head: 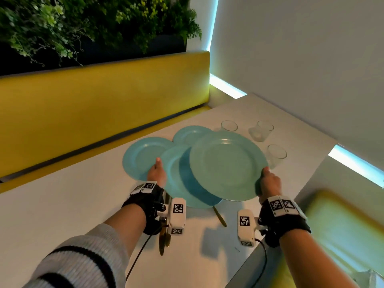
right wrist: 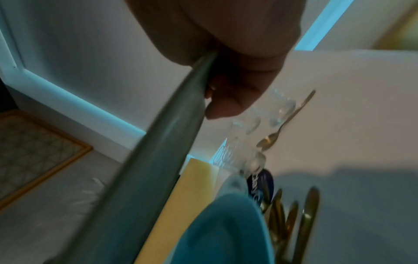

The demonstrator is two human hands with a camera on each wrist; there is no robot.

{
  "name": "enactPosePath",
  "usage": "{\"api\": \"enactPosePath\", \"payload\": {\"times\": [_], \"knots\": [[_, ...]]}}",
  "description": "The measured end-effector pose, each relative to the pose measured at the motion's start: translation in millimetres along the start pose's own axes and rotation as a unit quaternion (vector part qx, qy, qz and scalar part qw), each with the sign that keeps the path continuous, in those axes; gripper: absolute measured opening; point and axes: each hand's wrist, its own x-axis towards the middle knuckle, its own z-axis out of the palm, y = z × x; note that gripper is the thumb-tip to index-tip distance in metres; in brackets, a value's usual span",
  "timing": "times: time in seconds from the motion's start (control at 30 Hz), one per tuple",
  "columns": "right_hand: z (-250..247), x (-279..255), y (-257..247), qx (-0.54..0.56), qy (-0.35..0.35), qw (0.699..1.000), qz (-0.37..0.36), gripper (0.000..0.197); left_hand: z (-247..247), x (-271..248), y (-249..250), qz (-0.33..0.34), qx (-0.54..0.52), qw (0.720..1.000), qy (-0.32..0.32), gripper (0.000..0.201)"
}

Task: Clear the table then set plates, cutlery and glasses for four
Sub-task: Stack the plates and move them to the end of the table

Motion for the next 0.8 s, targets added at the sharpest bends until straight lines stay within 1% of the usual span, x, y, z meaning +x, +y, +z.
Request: {"api": "enactPosePath", "payload": {"times": [0.07, 0.1, 0.17, 0.2, 0.23, 0.27, 0.37, 0.43, 0.53, 0.63, 0.7, 0.73, 0.77, 0.8], "knots": [[23.4, -5.8, -1.1, -0.063, -0.038, 0.997, 0.013, 0.037, -1.5, -0.5, 0.9, -0.003, -0.010, 1.000, 0.004, 0.063], [34.9, -5.7, -1.2, -0.084, -0.045, 0.995, 0.032, 0.040, -2.5, 1.3, 1.0, -0.005, -0.021, 1.000, 0.008, 0.063], [52.6, -10.2, -6.0, -0.101, -0.044, 0.993, 0.039, 0.046, -6.2, 5.0, 3.8, -0.010, -0.037, 0.999, 0.018, 0.063], [59.5, -13.9, -6.6, -0.124, -0.055, 0.990, 0.025, 0.046, -8.7, 6.9, 6.3, -0.014, -0.045, 0.999, 0.026, 0.063], [66.9, -12.6, -2.8, -0.157, -0.066, 0.985, -0.016, 0.044, -11.4, 10.9, 7.3, -0.018, -0.051, 0.998, 0.034, 0.062], [72.8, -15.0, -3.5, -0.166, -0.069, 0.983, -0.029, 0.042, -14.3, 14.6, 8.4, -0.023, -0.052, 0.998, 0.042, 0.061], [91.6, -15.2, -2.9, -0.201, -0.092, 0.975, -0.017, 0.036, -21.4, 33.8, 4.5, -0.046, -0.075, 0.995, 0.040, 0.068], [100.8, -13.2, -1.4, -0.181, -0.098, 0.979, 0.008, 0.037, -25.6, 45.5, 0.5, -0.057, -0.083, 0.994, 0.047, 0.072], [116.4, -10.3, 3.7, -0.186, -0.125, 0.974, -0.009, 0.042, -30.2, 54.0, -0.2, -0.065, -0.120, 0.989, 0.050, 0.074], [134.3, -4.7, 10.8, -0.191, -0.156, 0.968, -0.038, 0.035, -34.7, 66.4, -6.6, -0.060, -0.188, 0.980, 0.009, 0.086], [143.5, -5.1, 7.1, -0.187, -0.176, 0.965, -0.047, 0.030, -40.3, 85.8, -16.4, -0.060, -0.196, 0.979, -0.012, 0.102], [147.8, -4.8, 3.9, -0.177, -0.192, 0.964, -0.048, 0.029, -45.1, 88.7, -16.3, -0.053, -0.180, 0.982, -0.004, 0.104], [152.0, -5.1, -0.6, -0.164, -0.212, 0.962, -0.043, 0.025, -51.3, 94.2, -15.1, -0.040, -0.169, 0.985, 0.012, 0.101], [156.8, -3.2, -4.6, -0.144, -0.228, 0.962, -0.043, 0.026, -58.7, 101.7, -15.1, -0.032, -0.169, 0.985, 0.031, 0.093]]}}
